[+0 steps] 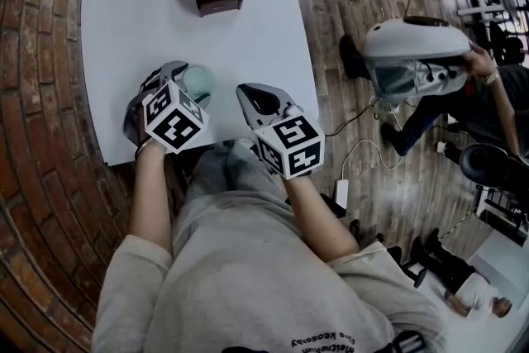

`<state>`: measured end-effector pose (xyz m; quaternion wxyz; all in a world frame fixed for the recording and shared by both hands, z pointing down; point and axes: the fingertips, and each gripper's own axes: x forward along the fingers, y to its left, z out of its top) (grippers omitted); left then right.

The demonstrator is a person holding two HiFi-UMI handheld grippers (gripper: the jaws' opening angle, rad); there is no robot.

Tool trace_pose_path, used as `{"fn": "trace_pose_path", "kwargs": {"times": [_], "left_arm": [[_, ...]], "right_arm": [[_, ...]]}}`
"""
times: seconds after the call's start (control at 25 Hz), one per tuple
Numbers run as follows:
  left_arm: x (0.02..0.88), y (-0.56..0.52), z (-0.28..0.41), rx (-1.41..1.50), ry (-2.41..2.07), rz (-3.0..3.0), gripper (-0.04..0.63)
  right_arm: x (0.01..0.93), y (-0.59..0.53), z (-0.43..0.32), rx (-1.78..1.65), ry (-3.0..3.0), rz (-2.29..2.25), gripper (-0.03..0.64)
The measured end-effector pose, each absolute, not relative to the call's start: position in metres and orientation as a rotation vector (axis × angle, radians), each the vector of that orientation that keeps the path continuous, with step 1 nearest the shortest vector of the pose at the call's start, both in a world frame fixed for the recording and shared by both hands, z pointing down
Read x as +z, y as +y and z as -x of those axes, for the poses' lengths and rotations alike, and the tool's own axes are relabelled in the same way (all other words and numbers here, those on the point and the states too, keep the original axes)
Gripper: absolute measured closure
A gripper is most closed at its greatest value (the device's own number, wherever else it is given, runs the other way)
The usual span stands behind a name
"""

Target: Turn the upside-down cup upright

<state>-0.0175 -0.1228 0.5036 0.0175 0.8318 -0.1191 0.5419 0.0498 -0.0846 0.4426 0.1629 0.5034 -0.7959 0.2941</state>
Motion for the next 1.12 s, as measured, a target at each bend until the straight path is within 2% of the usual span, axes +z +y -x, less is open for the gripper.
{"fn": "trace_pose_path", "kwargs": {"times": [0.76, 1.12], "left_arm": [[0.5, -0.122, 0.016, 1.588, -0.389, -2.589, 0.253], [0.449, -0.114, 0.028, 1.34, -0.479, -2.619, 0.253]], "right_arm": [[0.443, -0.081, -0.052, 0.858, -2.269, -1.441, 0.611], [0.424, -0.087, -0.052, 0.814, -2.312, -1.461, 0.611]]}}
